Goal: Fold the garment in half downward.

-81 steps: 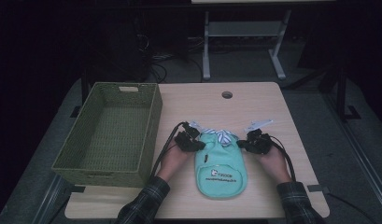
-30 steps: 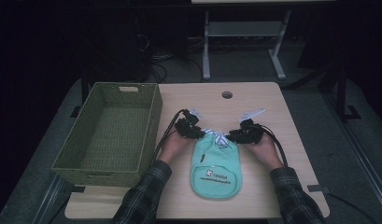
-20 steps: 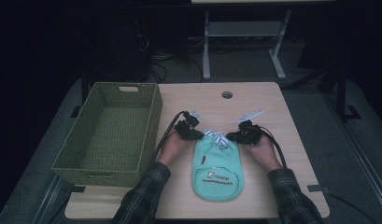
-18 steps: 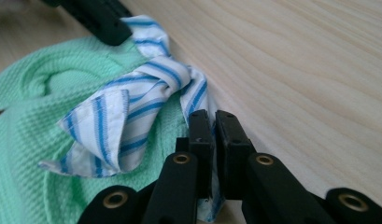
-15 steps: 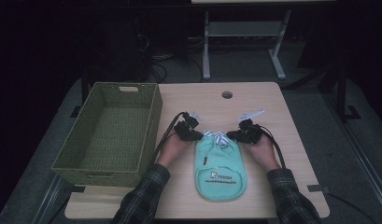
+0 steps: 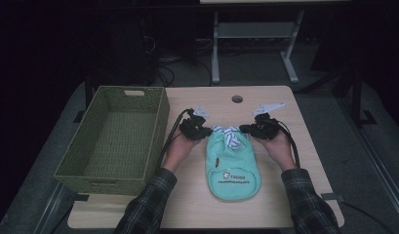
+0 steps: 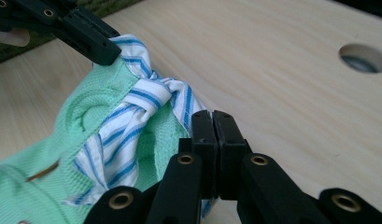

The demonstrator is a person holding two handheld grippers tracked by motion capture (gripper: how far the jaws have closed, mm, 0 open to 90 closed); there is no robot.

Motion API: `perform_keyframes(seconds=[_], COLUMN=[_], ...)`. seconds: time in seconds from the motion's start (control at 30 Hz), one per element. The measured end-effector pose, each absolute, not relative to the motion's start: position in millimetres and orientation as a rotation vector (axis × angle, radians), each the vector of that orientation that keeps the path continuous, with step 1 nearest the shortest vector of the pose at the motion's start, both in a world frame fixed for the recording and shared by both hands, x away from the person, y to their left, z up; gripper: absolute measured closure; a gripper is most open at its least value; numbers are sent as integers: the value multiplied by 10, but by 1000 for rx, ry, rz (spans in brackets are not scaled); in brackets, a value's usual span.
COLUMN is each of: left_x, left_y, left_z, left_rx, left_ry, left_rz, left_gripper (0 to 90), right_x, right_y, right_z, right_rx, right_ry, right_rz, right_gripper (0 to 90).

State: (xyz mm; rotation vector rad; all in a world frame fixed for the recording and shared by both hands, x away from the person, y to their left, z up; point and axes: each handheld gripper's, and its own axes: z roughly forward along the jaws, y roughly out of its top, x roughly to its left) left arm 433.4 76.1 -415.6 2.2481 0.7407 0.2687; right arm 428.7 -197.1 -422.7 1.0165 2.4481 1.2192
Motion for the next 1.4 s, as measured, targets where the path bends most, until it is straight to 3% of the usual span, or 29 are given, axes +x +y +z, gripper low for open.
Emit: perform_keyframes(seconds=[0.43,1.07,1.4], left_x=[4264,3776,3727], left_y=[705,767,772], left_z=[-3687,-3887,-3662], left_rx=[2192,2181,2157], left_ry=[666,539,501], left_rz=[395,394,438], left_gripper=[866,861,859], right_x=[4244,3714,3735], right_y=[-2059,-2039,-2018], right_z=[-3772,-3976,-3753], right_rx=[935,842,796], right_ry=[2364,2316,2265], right_rz=[1263,1271,1292], right_gripper=[887,883,883])
